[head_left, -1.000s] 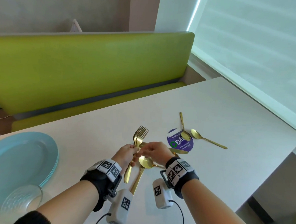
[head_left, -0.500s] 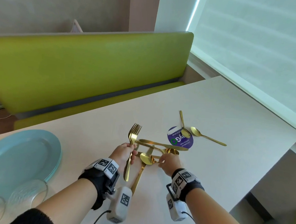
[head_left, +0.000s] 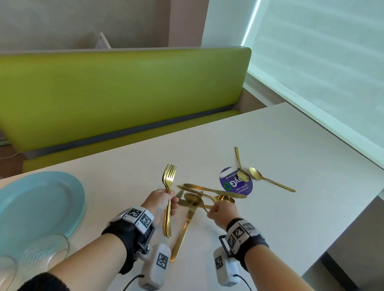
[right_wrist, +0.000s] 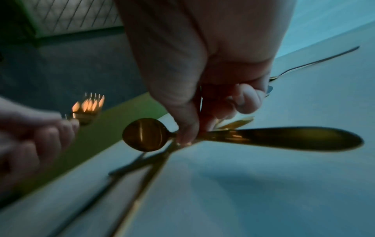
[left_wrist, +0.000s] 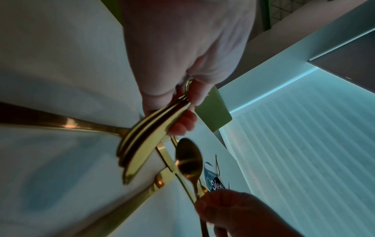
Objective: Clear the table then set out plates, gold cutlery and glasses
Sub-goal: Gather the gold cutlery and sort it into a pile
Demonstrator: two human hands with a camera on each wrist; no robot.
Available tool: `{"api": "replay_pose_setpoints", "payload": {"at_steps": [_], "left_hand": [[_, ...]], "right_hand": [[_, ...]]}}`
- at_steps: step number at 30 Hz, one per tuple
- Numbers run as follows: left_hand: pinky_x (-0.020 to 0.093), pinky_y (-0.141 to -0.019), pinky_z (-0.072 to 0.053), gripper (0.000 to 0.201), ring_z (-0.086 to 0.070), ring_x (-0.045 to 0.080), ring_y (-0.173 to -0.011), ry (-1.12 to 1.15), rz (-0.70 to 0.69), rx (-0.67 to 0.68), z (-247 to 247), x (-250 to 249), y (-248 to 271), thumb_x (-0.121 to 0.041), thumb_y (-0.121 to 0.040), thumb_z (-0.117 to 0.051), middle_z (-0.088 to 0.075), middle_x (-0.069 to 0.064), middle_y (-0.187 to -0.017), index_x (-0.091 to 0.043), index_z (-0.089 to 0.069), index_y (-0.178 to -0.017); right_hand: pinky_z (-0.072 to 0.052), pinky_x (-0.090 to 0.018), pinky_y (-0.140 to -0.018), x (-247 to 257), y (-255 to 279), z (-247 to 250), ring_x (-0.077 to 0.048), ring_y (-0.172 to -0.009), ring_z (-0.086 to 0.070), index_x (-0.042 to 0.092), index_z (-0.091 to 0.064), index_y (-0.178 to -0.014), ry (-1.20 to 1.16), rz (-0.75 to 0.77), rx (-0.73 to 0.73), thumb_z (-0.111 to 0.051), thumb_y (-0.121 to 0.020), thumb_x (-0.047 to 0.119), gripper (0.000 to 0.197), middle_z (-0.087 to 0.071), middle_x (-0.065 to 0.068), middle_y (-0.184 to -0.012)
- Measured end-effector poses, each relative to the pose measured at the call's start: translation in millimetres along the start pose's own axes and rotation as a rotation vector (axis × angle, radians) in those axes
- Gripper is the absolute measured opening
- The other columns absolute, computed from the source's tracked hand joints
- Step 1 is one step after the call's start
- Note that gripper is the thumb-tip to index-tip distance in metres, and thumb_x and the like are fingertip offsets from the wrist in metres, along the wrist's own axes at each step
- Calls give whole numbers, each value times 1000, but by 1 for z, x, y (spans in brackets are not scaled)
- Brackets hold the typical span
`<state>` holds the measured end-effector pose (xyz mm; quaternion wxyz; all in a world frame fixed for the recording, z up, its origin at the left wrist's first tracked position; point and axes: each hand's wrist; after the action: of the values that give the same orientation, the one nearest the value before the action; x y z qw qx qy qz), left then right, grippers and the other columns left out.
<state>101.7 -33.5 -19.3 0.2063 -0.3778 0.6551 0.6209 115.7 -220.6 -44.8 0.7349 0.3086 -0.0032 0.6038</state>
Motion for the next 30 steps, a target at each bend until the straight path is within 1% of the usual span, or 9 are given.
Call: {"api": "replay_pose_setpoints", "payload": {"at_steps": [2,4,7,10,15,19,22,27,30], "left_hand": [[32,-63,-49,16,-56,20,-68,-13,-2,10,1,-2,0,-8,-98,-43,-58,11,-80,-6,-53,-86],[34,-67,-51,14,-58,21,-72,-21,-7,34,0,-4,1,-7,-98,-43,-59,12,-85,-7,-53,-87],[36,-67,-53,13,-60,22,-75,-39,-15,68,-2,-4,1,-8,-97,-44,-60,12,-88,-6,-54,-90],[34,-59,-52,13,-61,22,-70,-27,-23,116,-4,-2,4,-9,-98,-42,-61,11,-82,-5,-54,-98],[39,-71,-54,15,-63,30,-79,-24,-27,175,-7,0,7,-8,-99,-40,-62,17,-87,-4,-54,-103],[35,-65,-52,24,-61,27,-70,-62,-17,182,-8,-2,2,8,-95,-33,-60,18,-83,-4,-54,-97],[32,-61,-49,29,-57,25,-67,-119,-20,180,-8,0,2,13,-92,-32,-57,19,-82,-5,-53,-100],[30,-63,-46,28,-58,22,-72,-141,-12,140,-8,3,-4,15,-91,-35,-59,15,-88,-4,-53,-101],[30,-63,-46,29,-59,21,-74,-113,-14,82,-7,0,-10,16,-91,-34,-58,13,-91,-6,-52,-95]], "right_hand": [[-51,-27,-70,13,2,9,-13,-72,-55,21,-58,-65,-190,15,4,-65,-84,21,20,-60,2,-76],[-42,-21,-51,28,6,15,-10,-55,-46,20,-59,-67,-476,9,77,-66,-85,22,19,-54,4,-63],[-34,-20,-47,47,13,16,-9,-47,-40,15,-62,-74,-858,-12,236,-66,-86,19,14,-52,1,-60],[-33,-19,-46,59,19,12,-7,-46,-42,14,-63,-79,-1001,-19,344,-62,-89,14,10,-59,3,-59],[-32,-20,-48,60,17,-2,-9,-49,-43,20,-63,-66,-952,-15,328,-63,-89,20,23,-56,-1,-62],[-29,-16,-36,57,10,-5,-6,-38,-43,16,-62,-72,-878,-28,273,-66,-87,19,16,-57,0,-55],[-28,-16,-35,58,12,-9,-6,-37,-41,15,-65,-74,-805,-7,228,-69,-84,22,13,-59,-3,-58],[-34,-16,-41,58,7,0,-4,-44,-47,17,-68,-80,-612,60,186,-69,-83,29,12,-59,4,-64],[-44,-16,-55,51,-8,18,-4,-64,-58,18,-69,-86,-419,73,8,-65,-86,27,10,-66,5,-77]]}}
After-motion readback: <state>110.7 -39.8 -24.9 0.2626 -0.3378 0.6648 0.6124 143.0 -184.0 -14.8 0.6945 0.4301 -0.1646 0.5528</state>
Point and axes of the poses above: each hand's wrist, its own y-axis away from the middle knuckle, its own z-axis out of the back of the hand, x = y × z
